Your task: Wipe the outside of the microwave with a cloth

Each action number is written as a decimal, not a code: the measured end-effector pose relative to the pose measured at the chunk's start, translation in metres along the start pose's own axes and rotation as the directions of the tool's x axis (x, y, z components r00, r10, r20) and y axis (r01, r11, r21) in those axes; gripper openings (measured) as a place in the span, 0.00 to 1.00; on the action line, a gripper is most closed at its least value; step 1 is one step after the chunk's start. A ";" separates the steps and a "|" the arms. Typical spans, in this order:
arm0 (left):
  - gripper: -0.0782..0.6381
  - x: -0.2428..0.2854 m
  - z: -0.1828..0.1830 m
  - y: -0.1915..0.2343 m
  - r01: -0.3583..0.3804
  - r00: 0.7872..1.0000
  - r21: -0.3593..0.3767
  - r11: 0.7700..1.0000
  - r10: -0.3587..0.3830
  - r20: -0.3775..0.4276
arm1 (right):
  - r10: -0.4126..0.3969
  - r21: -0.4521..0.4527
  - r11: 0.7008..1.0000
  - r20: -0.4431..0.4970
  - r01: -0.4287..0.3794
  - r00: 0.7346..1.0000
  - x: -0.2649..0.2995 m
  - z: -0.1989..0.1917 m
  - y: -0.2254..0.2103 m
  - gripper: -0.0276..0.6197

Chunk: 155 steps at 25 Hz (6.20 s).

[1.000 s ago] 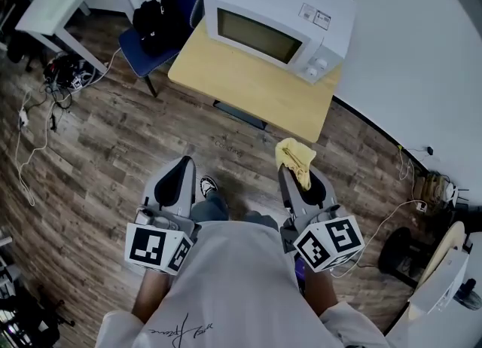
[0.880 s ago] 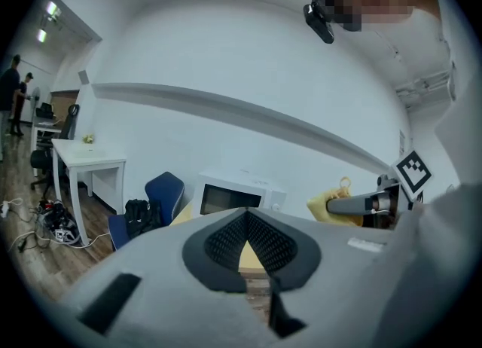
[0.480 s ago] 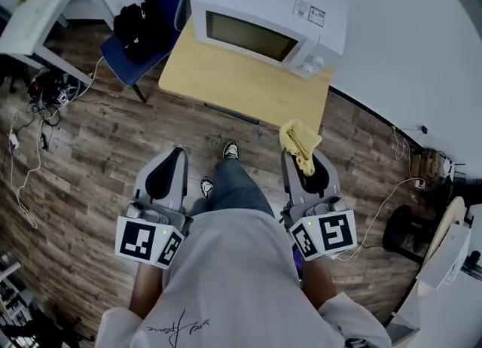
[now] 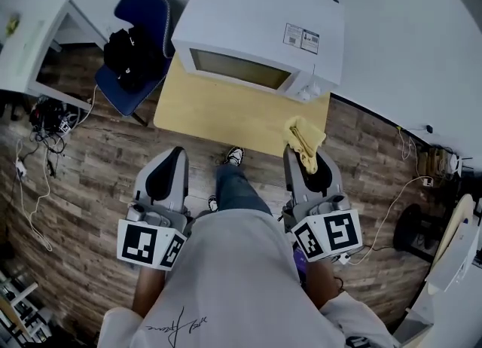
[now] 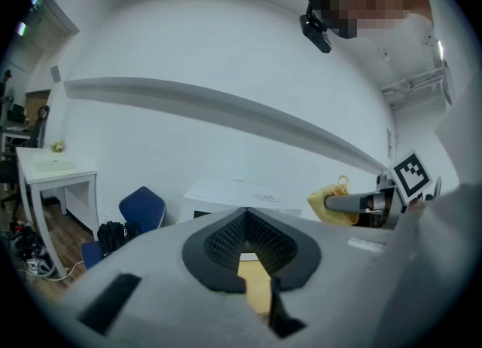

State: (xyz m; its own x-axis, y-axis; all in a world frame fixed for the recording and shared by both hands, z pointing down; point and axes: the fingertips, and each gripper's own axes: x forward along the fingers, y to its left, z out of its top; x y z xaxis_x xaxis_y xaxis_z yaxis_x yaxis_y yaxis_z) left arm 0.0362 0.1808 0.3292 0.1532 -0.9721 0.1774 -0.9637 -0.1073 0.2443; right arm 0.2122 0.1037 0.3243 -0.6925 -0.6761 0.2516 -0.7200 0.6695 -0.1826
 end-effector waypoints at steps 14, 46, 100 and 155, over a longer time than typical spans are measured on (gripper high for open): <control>0.10 0.163 0.064 -0.014 0.145 0.989 0.100 0.984 -0.145 -0.001 | 0.005 0.121 0.993 -0.013 -0.004 1.000 0.082 0.051 -0.100 0.22; 0.10 0.264 0.117 0.070 0.290 0.956 0.125 0.949 -0.283 -0.070 | -0.252 0.043 0.965 -0.116 0.258 0.961 0.226 0.122 -0.204 0.22; 0.10 0.251 0.110 0.107 0.316 0.946 0.112 0.942 -0.303 -0.117 | -0.473 0.268 0.775 -0.354 0.572 0.807 0.298 0.090 -0.360 0.22; 0.10 0.219 0.102 0.175 0.330 0.937 0.060 0.942 -0.320 -0.139 | -0.447 0.265 0.795 -0.355 0.547 0.821 0.369 0.087 -0.277 0.22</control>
State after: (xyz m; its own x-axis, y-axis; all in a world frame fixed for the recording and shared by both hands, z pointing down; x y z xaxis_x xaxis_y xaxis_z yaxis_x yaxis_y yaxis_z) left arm -0.1210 -0.0725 0.3136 0.4821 -0.8479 0.2205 -0.8704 -0.4347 0.2312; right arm 0.1519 -0.3583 0.3846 -0.2312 -0.7449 0.6258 -0.9624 0.0810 -0.2591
